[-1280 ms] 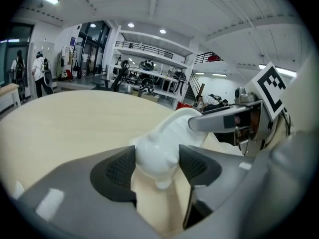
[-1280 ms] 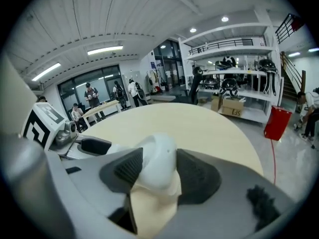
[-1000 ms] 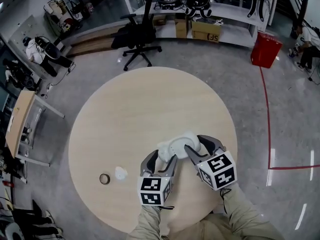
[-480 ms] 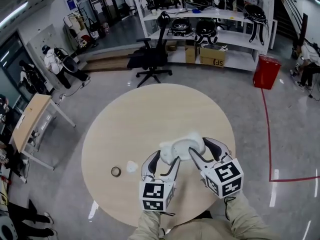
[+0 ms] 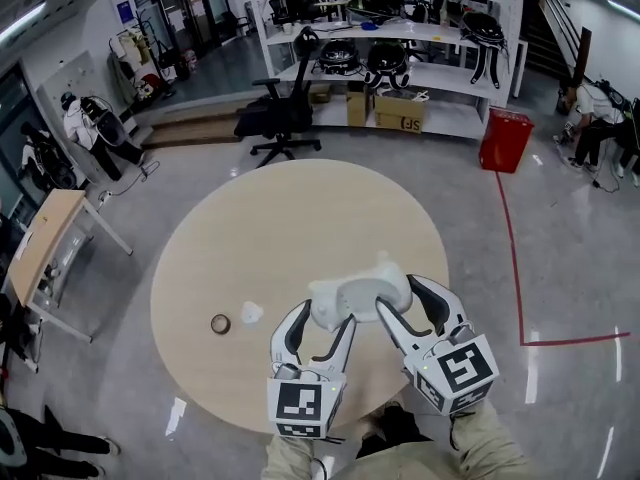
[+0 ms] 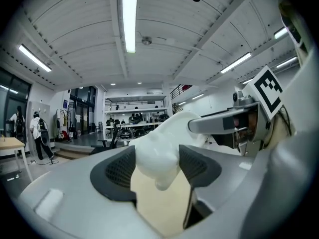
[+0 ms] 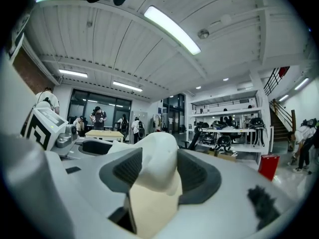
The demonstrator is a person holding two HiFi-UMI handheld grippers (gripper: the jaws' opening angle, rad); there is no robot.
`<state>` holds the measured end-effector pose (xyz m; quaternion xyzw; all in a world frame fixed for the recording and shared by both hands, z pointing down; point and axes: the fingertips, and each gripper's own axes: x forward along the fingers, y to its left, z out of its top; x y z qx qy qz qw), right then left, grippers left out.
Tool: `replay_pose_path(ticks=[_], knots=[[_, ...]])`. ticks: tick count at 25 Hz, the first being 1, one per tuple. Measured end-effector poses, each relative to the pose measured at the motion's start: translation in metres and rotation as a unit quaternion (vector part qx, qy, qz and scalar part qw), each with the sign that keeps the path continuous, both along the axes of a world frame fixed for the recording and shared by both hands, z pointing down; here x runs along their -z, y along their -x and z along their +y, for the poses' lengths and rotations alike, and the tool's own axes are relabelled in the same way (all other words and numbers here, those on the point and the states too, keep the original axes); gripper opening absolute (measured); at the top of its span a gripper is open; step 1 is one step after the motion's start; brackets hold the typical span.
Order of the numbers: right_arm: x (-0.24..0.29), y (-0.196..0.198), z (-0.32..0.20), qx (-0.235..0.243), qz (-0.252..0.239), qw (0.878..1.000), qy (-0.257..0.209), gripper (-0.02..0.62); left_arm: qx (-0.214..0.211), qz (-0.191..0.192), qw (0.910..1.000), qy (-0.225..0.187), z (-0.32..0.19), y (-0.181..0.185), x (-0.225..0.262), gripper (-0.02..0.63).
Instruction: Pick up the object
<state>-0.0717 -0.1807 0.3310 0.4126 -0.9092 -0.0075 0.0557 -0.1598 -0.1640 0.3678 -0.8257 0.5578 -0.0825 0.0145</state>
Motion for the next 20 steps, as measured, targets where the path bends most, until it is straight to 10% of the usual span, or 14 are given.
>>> replay_pose_path(ticks=[20], knots=[[0.029, -0.06, 0.106, 0.041, -0.019, 0.998, -0.038, 0.225, 0.042, 0.003, 0.9985, -0.034, 0.112, -0.061, 0.032, 0.281]])
